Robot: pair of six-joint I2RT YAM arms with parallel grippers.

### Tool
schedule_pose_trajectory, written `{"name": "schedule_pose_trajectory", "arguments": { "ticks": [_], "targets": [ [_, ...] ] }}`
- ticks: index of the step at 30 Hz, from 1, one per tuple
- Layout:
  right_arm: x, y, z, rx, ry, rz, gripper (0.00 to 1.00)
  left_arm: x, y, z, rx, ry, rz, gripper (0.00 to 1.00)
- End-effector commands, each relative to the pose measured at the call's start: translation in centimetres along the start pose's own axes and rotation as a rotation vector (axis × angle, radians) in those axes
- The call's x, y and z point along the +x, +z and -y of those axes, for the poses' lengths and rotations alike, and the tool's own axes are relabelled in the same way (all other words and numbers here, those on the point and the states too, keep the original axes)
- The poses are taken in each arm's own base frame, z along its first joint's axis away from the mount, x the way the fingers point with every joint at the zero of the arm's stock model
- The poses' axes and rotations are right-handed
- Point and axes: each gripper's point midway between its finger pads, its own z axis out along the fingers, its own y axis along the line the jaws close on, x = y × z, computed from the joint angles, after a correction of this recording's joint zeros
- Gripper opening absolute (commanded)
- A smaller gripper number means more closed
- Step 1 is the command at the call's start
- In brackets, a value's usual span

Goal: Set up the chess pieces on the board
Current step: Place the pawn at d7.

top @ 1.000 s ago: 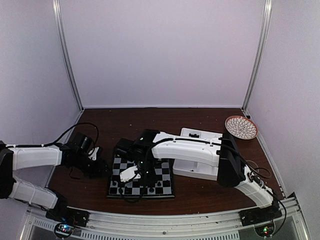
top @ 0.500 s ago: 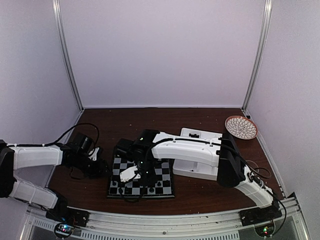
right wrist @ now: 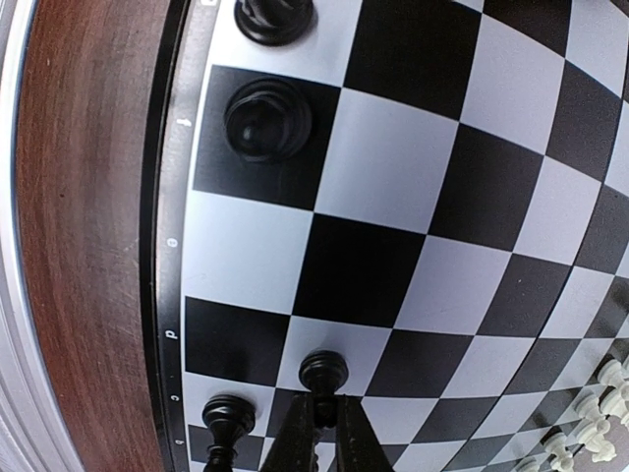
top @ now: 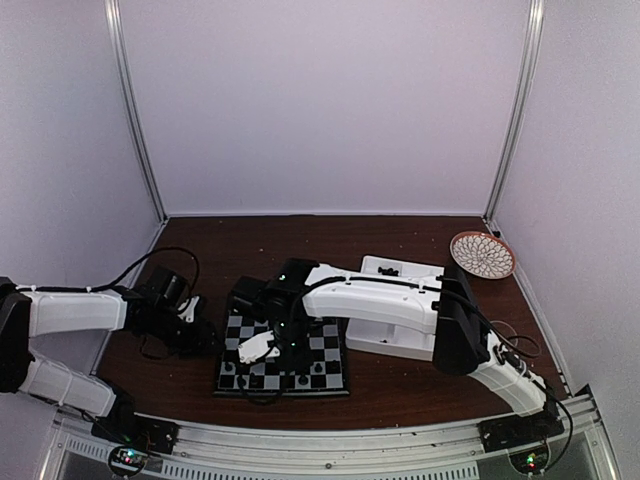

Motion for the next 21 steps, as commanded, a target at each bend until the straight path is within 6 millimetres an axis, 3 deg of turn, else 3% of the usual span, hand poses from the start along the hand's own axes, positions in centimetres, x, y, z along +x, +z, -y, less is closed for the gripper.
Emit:
{"name": "schedule_pose_trajectory", "arguments": {
  "ticks": [1,6,11,15,21],
  "targets": [
    [-0.8,0.3,0.0,0.008,-0.003,0.010,0.08,0.1,0.2,0.1,0.008,0.024,0.000,0.53],
    [-0.9,0.2,0.1,0.012,0.001,0.016,0.11,0.1,0.2,0.1,0.007,0.025,-0.003,0.53],
    [-1.4,-1.3,0.4,0.037,0.006,0.046,0.18,0.1,0.2,0.1,0.004,0.027,-0.003,0.53],
    [-1.3,-3.5,0.9,0.080,0.009,0.068,0.27,-0.3,-0.2,0.2,-0.003,0.031,0.013,0.53],
    [-0.3,-8.2,0.9,0.129,0.010,0.102,0.29,-1.9,-2.3,0.6,-0.038,0.062,0.093,0.55]
  ]
}}
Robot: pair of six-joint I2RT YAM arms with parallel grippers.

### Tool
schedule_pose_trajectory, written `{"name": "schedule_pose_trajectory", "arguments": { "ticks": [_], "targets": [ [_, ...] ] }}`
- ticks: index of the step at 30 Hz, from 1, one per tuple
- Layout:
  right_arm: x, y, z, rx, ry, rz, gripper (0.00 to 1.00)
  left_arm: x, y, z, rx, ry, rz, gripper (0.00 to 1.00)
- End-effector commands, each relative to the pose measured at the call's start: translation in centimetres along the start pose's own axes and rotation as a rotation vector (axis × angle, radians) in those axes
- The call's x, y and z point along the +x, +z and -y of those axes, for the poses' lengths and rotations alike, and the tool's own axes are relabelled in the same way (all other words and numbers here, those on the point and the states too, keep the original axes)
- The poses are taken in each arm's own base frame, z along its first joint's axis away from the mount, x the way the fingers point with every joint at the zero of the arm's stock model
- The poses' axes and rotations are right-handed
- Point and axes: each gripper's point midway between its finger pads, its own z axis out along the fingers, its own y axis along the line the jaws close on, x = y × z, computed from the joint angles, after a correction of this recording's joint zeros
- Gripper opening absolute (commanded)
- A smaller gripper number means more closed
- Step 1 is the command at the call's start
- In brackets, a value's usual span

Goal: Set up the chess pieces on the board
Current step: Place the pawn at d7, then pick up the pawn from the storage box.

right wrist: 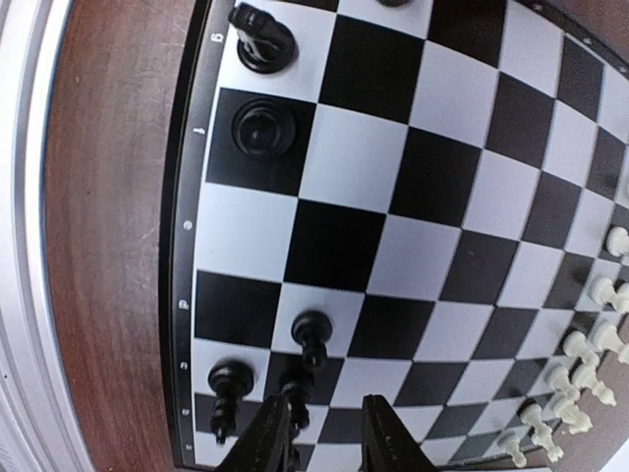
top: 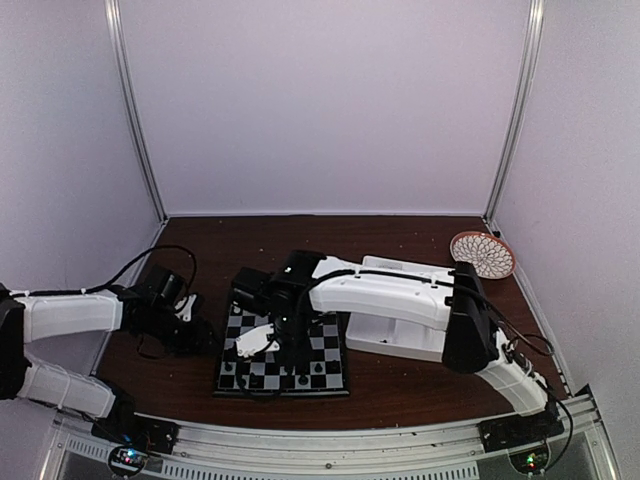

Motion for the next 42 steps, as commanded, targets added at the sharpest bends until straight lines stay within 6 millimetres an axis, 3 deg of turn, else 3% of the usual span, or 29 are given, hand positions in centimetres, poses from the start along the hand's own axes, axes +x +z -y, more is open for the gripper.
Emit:
{"name": "schedule_pose_trajectory", "arguments": {
  "ticks": [1,4,6,9,14,16,19,23,29,42],
  "targets": [
    [0.4,-7.3,0.9,0.100,0.004,0.077,0.29,-2.3,-2.5,1.1,-0.015,0.060,0.098,0.55],
    [2.7,-9.6,2.1,0.128,0.059,0.091,0.29,-3.8,-4.6,2.2,-0.013,0.106,0.176,0.56],
    [4.8,-10.9,3.9,0.163,0.122,0.116,0.29,-5.0,-6.5,3.2,0.005,0.150,0.253,0.56],
    [9.8,-11.5,7.5,0.221,0.251,0.119,0.29,-6.3,-8.6,4.6,0.030,0.215,0.334,0.55],
    [20.1,-9.1,13.0,0.235,0.529,0.049,0.27,-7.4,-9.6,6.9,0.090,0.296,0.337,0.56],
    [23.0,-8.4,14.8,0.230,0.625,0.055,0.27,-8.0,-10.0,8.0,0.116,0.326,0.340,0.58],
    [25.7,-6.7,16.8,0.233,0.709,0.029,0.29,-8.9,-10.6,8.5,0.113,0.333,0.363,0.58],
    [27.7,-4.0,18.3,0.224,0.778,-0.017,0.34,-9.0,-10.7,8.5,0.114,0.324,0.367,0.58],
    [28.3,-1.1,18.7,0.166,0.817,-0.053,0.31,-8.1,-10.4,7.9,0.112,0.315,0.360,0.58],
    [30.3,-0.4,19.6,0.203,0.863,-0.116,0.27,-7.7,-9.8,7.3,0.095,0.322,0.347,0.58]
  ]
}}
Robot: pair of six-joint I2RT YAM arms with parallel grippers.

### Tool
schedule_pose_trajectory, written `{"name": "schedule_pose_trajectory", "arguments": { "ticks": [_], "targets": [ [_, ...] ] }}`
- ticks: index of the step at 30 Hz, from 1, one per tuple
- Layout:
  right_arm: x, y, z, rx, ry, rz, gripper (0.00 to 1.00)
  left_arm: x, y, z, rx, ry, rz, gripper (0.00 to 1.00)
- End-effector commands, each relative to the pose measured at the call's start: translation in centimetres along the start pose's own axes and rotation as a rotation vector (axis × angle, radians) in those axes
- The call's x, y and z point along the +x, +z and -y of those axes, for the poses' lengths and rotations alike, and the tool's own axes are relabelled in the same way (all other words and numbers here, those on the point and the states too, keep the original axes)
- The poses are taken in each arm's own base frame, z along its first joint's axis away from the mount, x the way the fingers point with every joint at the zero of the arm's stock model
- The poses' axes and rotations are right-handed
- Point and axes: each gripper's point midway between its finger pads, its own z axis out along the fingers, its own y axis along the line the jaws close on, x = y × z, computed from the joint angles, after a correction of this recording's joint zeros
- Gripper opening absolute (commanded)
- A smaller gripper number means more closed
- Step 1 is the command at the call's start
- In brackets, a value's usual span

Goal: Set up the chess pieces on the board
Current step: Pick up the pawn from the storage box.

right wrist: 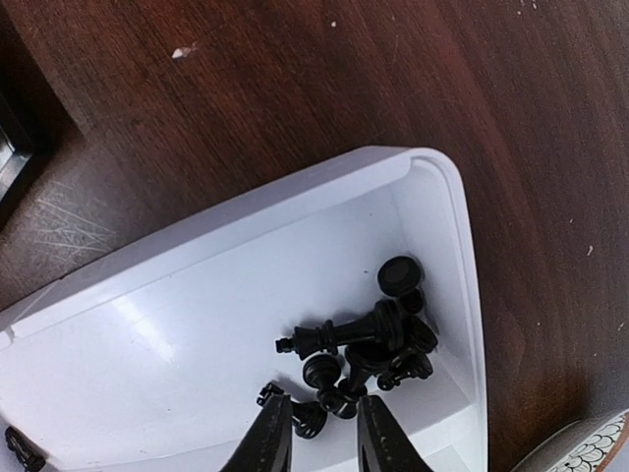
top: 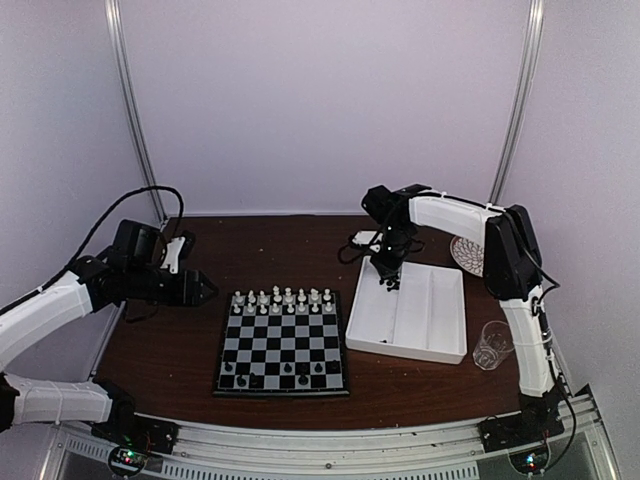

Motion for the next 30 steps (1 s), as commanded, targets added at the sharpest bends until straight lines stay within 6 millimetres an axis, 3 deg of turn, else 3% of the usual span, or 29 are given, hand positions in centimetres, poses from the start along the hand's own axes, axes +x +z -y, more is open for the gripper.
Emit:
{"name": "schedule_pose_trajectory", "arguments": {
  "ticks": [1,21,30],
  "targets": [
    [0.8,0.3,1.5,0.033,0.040,-0.030,0.26,0.0,0.3,0.1,0.007,0.028,-0.002,0.58],
    [1.9,2.1,0.3,-0.049,0.058,-0.073,0.19,0.4,0.7,-0.1,0.003,0.021,-0.022,0.58],
    [2.0,1.6,0.0,-0.070,0.068,-0.068,0.04,0.7,1.1,-0.2,0.003,0.011,-0.037,0.58]
  ]
}}
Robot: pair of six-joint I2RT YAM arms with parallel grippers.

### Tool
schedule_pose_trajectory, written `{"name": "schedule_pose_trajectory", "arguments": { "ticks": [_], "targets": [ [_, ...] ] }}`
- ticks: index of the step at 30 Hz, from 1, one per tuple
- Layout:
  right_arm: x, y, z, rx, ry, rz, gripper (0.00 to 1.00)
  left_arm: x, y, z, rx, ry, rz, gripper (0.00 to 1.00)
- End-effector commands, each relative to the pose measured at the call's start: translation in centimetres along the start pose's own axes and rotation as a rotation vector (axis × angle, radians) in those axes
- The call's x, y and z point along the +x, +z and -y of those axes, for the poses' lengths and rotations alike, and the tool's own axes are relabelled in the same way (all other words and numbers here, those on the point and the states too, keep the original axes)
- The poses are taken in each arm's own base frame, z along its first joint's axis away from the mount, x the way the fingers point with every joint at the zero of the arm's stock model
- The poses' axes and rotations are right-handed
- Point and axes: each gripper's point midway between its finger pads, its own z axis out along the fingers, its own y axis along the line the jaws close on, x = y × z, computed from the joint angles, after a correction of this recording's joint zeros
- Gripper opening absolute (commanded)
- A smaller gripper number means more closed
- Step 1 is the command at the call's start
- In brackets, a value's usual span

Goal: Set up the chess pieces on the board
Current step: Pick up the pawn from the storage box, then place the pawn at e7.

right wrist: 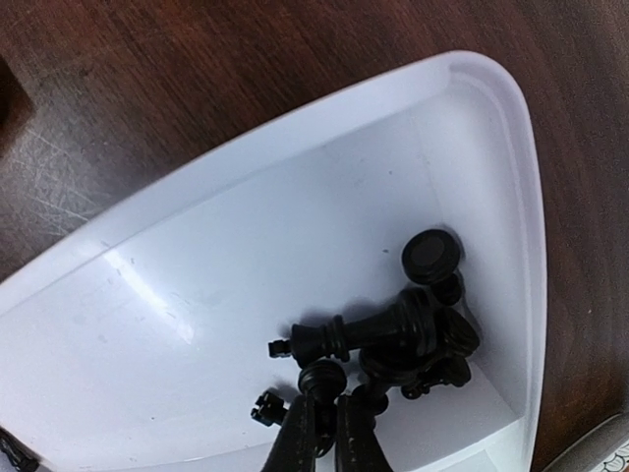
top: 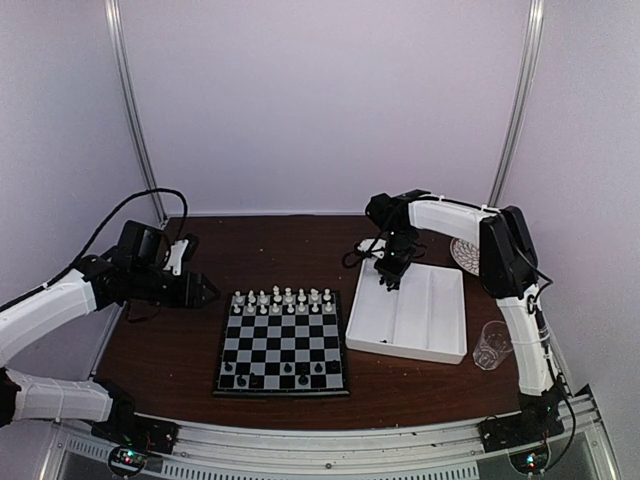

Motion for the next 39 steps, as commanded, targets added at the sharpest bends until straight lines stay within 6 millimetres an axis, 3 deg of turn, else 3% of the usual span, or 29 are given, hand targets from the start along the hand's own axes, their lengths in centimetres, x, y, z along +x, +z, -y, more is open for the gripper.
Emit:
{"name": "schedule_pose_trajectory", "arguments": {
  "ticks": [1,4,8,12,19,23,26,31,35,39],
  "targets": [
    [0.0,-1.1,0.1,-0.016,0.022,0.012,0.03,0.3,0.4,0.1,0.011,0.013,-0.008,0.58],
    [0.4,-2.7,-0.1,-0.005,0.028,0.030,0.02,0.3,0.4,0.2,0.013,0.012,-0.009,0.58],
    [0.5,-6.5,-0.8,0.028,0.001,0.096,0.02,0.0,0.2,0.3,0.016,0.015,-0.005,0.58],
    [0.4,-10.2,-3.0,0.022,-0.049,0.148,0.02,-0.5,0.1,0.3,0.002,0.021,-0.005,0.58],
    [-1.5,-13.0,-10.6,0.017,-0.259,0.203,0.02,-0.9,-0.3,-0.1,-0.042,0.043,-0.023,0.58],
    [-3.3,-14.5,-17.7,-0.069,-0.406,0.236,0.02,-1.0,-0.7,-0.5,-0.073,0.051,-0.025,0.59],
    [-4.3,-14.7,-22.5,-0.127,-0.494,0.242,0.02,-0.8,-0.9,-1.0,-0.099,0.058,-0.026,0.59],
    [-5.7,-13.6,-28.5,-0.158,-0.618,0.229,0.02,-0.4,-0.9,-1.8,-0.119,0.044,-0.015,0.59],
    [-6.3,-12.6,-32.2,-0.163,-0.689,0.223,0.03,-0.6,-1.4,-2.1,-0.129,0.040,0.000,0.59],
    [-6.8,-11.3,-34.5,-0.149,-0.738,0.224,0.03,-0.8,-1.7,-2.2,-0.132,0.031,0.008,0.60]
  ]
}}
